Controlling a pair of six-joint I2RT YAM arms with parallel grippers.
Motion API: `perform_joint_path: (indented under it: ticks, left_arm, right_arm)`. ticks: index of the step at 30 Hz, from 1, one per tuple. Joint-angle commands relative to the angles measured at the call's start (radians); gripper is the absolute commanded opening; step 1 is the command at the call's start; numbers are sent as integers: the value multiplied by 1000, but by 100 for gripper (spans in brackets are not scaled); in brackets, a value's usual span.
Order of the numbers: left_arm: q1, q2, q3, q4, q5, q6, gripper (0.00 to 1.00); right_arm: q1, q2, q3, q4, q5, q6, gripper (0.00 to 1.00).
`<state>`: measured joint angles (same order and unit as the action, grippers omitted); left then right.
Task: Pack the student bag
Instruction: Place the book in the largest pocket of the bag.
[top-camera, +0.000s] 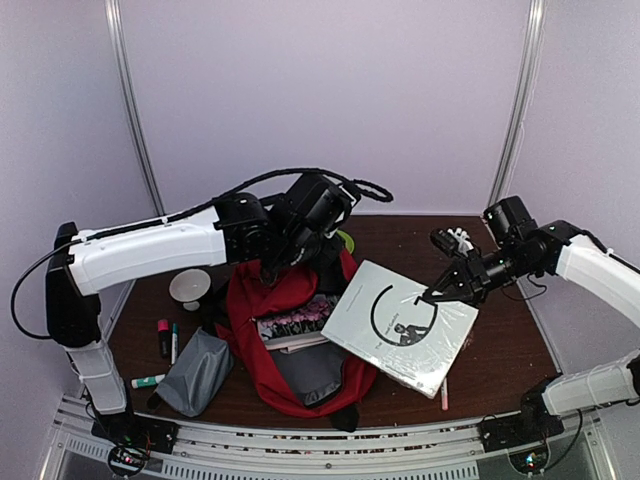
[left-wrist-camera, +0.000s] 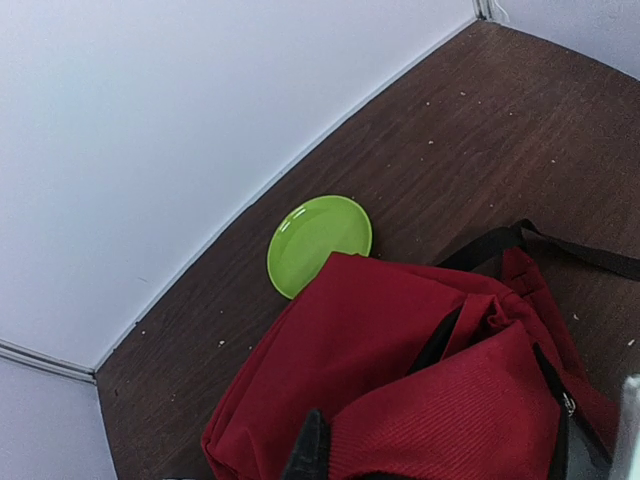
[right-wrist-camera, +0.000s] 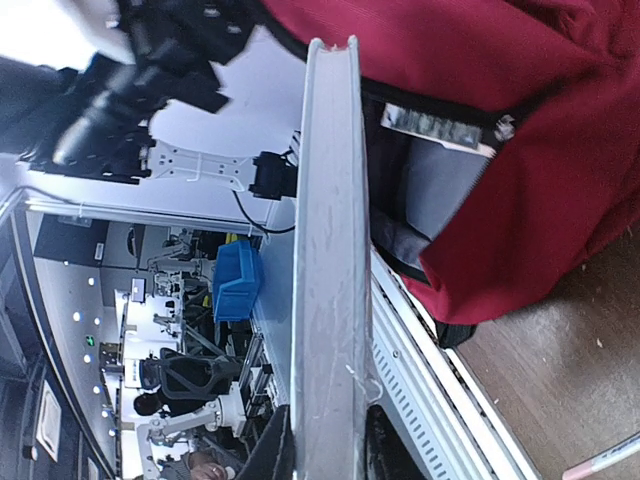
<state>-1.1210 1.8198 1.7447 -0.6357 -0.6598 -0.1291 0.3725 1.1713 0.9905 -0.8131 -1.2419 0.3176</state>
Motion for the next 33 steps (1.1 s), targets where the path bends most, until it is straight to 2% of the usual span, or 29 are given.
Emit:
perform_joint_path:
  ticks: [1,6,9,14,20,25,27,33]
  left_arm:
    - [16,15,44,105,5,-37,0]
    - [35,16,86,130,27,-66,0]
    - [35,23,125,133,39,-77,0]
    - [35,17,154,134,56,-124,0]
    - [35,-7,146,158,135,-158,0]
    - [35,-12,132,162,183,-178,0]
    - [35,-19,113,165,184,-191,0]
    - [35,-45,67,189,176,-216,0]
  right_arm:
    - [24,-36,59,18,-137,7,0]
    - [114,-32,-111,364,-98,304,0]
    - [142,1,-102,505,-77,405,0]
    - [157,72,-19,529,-5,453,0]
    - [145,118,-71,503,89,470,0]
    - [120,174,-56,514,99,494,0]
    - [111,196,-63,584,102,567,0]
    - [125,222,-159,979,162,908,0]
